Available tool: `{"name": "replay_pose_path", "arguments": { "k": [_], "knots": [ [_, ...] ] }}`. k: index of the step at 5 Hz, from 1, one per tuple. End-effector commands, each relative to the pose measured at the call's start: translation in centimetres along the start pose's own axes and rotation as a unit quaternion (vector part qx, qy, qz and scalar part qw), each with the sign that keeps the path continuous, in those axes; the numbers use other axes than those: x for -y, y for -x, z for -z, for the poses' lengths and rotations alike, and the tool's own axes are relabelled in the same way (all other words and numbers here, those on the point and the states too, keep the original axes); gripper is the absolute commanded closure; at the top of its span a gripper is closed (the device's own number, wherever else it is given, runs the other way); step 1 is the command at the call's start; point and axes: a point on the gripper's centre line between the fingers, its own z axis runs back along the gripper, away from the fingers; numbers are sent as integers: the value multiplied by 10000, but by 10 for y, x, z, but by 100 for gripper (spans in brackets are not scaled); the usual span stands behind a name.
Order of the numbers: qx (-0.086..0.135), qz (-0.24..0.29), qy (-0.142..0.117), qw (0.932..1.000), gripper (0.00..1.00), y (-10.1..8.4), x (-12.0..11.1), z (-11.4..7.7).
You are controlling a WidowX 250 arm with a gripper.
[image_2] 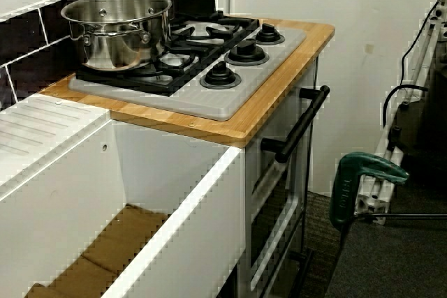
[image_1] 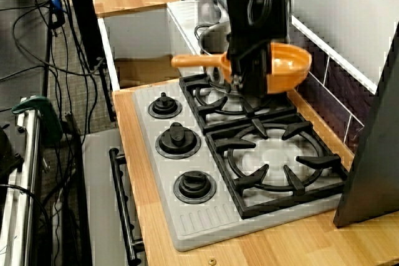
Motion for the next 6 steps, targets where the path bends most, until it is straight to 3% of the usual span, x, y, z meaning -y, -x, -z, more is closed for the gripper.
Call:
{"name": "replay_pose_path", "arguments": {
  "k": [1, 3, 4, 5, 6],
  "knots": [
    [799, -14, 4, 9968, 100, -14, -8, -70],
    [1009, -74, -80, 9948, 100, -27, -19, -96],
    [888, -188, -320, 9954, 100, -29, -24, -90],
    [731, -378, -756, 9937, 100, -28, -32, -77],
    [679, -447, -875, 9928, 100, -25, -39, -75]
  ]
}}
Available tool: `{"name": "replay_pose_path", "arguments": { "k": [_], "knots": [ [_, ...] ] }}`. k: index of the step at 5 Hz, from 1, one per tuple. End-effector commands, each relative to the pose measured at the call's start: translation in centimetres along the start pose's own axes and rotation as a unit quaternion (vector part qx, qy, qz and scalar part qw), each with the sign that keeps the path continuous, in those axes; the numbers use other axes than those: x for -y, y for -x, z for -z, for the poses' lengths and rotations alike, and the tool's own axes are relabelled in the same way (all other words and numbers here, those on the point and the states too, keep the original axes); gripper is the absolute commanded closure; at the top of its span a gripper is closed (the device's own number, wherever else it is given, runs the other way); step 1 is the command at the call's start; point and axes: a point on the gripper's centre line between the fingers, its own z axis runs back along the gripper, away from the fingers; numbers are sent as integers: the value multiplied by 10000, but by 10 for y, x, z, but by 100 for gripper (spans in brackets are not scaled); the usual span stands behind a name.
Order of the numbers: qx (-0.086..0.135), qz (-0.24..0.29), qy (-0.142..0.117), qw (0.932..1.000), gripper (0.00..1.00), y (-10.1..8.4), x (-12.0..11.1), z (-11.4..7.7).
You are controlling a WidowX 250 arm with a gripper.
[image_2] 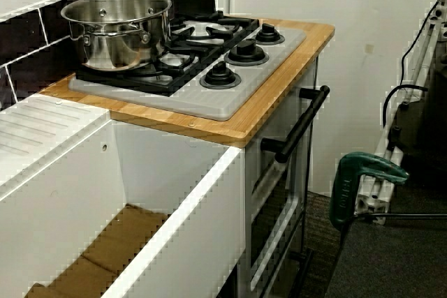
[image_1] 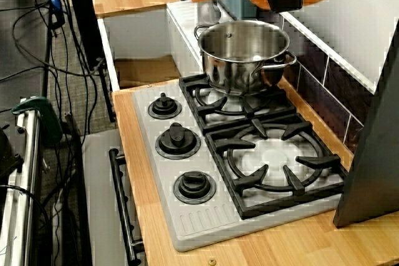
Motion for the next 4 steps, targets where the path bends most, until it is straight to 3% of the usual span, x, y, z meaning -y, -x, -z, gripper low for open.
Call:
{"name": "replay_pose_path", "arguments": {
  "k": [1, 3, 4],
  "knots": [
    [244, -155, -550, 9981, 100, 10, -14, 0],
    [280, 2, -853, 9960, 100, 19, -17, 18],
    [149, 139, -504, 9985, 100, 23, -10, 24]
  ]
}}
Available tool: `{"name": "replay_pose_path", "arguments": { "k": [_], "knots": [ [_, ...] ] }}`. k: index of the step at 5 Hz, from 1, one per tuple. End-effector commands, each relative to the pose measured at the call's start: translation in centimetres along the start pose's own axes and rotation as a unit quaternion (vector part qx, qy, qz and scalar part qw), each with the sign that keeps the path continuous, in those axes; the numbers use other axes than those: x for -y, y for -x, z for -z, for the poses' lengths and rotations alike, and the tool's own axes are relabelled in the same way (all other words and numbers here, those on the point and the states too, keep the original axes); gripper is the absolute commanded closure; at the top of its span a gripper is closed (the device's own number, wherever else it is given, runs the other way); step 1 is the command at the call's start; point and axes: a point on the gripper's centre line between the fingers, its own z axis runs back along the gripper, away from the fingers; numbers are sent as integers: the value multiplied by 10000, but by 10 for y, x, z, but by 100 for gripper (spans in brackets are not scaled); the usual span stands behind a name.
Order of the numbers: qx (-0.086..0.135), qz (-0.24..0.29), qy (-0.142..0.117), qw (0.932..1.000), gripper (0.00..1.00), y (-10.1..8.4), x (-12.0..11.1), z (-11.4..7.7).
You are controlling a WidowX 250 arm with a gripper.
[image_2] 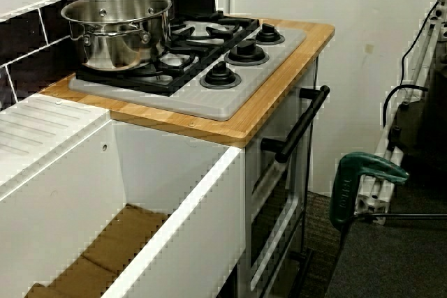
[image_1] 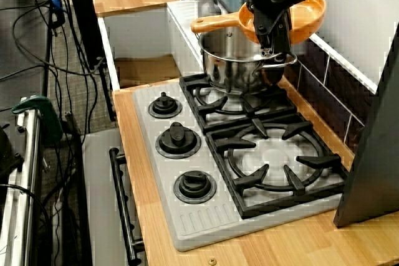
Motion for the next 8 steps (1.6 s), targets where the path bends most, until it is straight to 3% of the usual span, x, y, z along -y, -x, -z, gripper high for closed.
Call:
{"name": "replay_pose_path", "arguments": {
  "k": [1, 2, 4, 6, 7, 8],
  "knots": [
    [204, 313, 927, 9950, 100, 6, 9, -31],
    [128, 472, 1082, 9929, 100, 12, 21, -29],
    [-198, 598, 1244, 9902, 100, 38, 40, -6],
    [-405, 664, 1186, 9899, 100, 49, 58, 15],
    [-476, 768, 1356, 9866, 100, 50, 71, 26],
    [-324, 1075, 1483, 9825, 100, 46, 81, 33]
  ]
}}
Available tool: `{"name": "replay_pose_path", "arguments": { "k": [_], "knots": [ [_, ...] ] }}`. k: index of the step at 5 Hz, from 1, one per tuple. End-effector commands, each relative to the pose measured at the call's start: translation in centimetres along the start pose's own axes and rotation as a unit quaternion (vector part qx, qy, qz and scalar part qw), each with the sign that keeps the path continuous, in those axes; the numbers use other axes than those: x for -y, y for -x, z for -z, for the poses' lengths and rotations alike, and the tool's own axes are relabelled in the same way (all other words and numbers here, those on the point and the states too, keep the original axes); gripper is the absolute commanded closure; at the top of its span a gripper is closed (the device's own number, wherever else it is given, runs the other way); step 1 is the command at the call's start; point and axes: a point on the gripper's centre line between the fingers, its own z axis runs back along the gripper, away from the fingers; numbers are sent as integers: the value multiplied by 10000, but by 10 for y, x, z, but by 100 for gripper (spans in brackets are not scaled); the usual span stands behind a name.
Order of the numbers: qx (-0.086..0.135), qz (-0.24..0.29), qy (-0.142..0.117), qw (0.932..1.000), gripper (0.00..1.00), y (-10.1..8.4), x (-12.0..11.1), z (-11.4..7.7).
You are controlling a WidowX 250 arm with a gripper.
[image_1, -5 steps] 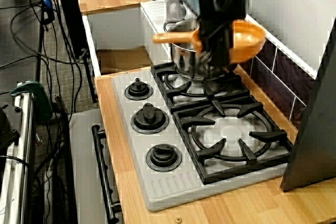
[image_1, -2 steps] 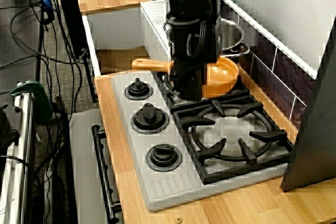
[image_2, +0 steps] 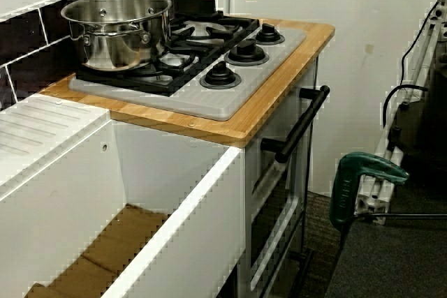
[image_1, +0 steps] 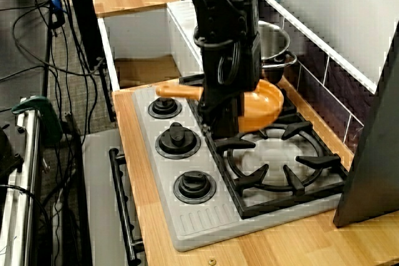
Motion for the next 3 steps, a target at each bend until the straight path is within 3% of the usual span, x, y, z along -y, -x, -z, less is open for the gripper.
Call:
{"name": "replay_pose_path", "arguments": {
  "k": [1, 3],
  "knots": [
    [498, 681, 14, 9964, 100, -8, 7, 3],
    [463, 757, -66, 9960, 100, -15, 0, 19]
  ]
}}
